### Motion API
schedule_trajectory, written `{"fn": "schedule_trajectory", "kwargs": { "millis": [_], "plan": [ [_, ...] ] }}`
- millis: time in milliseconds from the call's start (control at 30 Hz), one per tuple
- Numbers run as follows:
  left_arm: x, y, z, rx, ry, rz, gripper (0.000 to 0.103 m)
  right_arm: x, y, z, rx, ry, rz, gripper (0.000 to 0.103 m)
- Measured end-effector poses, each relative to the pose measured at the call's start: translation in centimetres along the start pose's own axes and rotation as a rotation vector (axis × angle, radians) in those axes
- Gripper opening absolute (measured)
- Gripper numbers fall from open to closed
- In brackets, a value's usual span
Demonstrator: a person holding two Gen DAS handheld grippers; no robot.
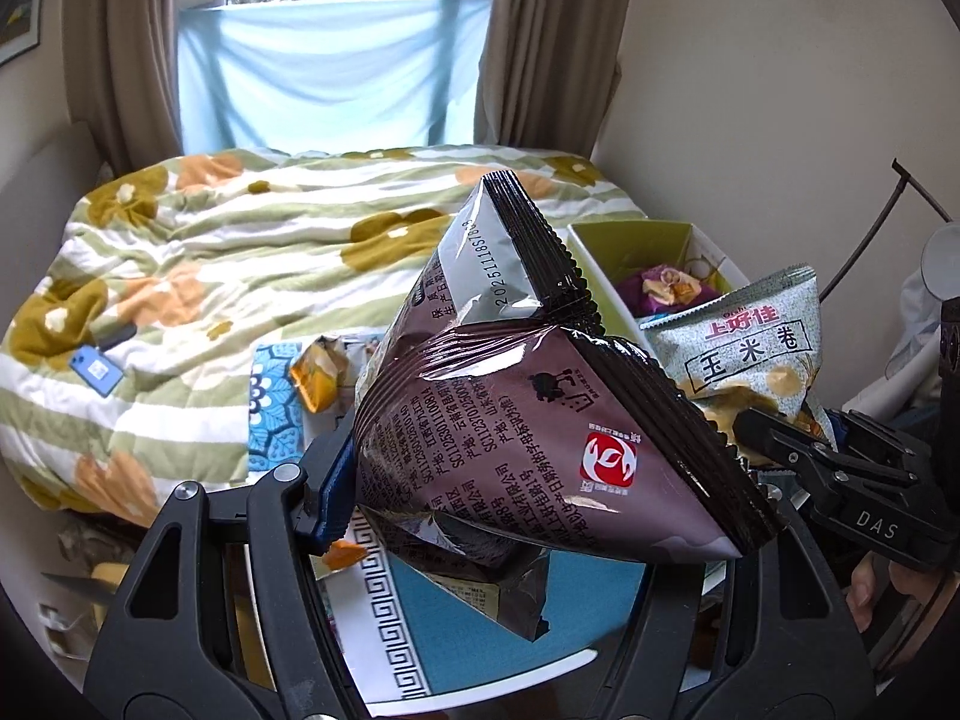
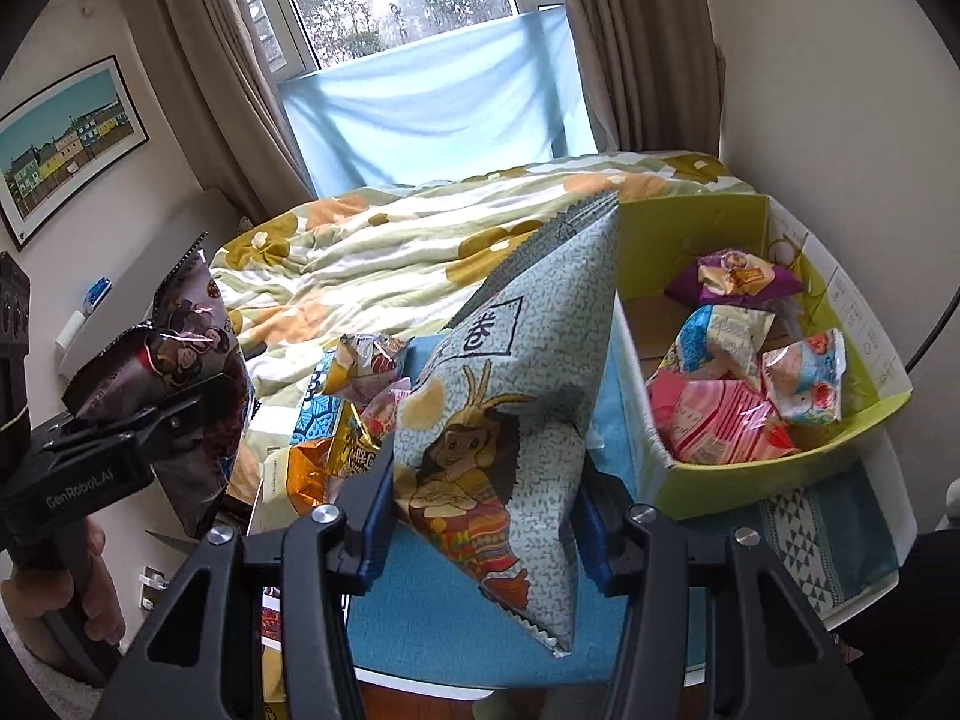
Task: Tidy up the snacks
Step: 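Carry both bags over the yellow box and open both tools to drop them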
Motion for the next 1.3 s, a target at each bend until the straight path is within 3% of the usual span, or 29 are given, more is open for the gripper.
{"fn": "schedule_trajectory", "kwargs": {
  "millis": [200, 400, 600, 800, 933, 1300],
  "plan": [
    [-4.7, -3.8, -5.8, 0.016, -0.013, -0.01, 0.063, -4.1, 2.0, -5.1, -0.008, 0.005, -0.048, 0.047],
    [-9.9, -10.4, -12.7, 0.028, -0.03, 0.007, 0.063, -9.0, 0.5, -11.4, -0.028, 0.025, -0.009, 0.047],
    [-13.2, -17.9, -16.5, 0.016, -0.006, 0.08, 0.064, -13.5, -2.1, -17.0, -0.027, 0.04, 0.033, 0.047],
    [-14.6, -24.2, -16.3, 0.021, 0.074, 0.178, 0.069, -16.3, -5.2, -20.6, -0.03, 0.026, 0.097, 0.047],
    [-15.0, -26.5, -16.5, 0.039, 0.058, 0.218, 0.089, -17.0, -6.6, -22.0, -0.027, -0.008, 0.129, 0.047],
    [-12.8, -24.3, -15.0, 0.064, 0.061, 0.227, 0.089, -18.0, -9.2, -23.1, -0.004, -0.067, 0.162, 0.047]
  ]
}}
Point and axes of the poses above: each gripper's, at about its wrist camera, not at the fingertips, and y roughly against the way its jaws point, z to its left, x to its underside, the point moved 3 cm from there along -y, roughly the way its jaws point, and after that the axes turned 10 degrees about -y, right-handed, at the moved point
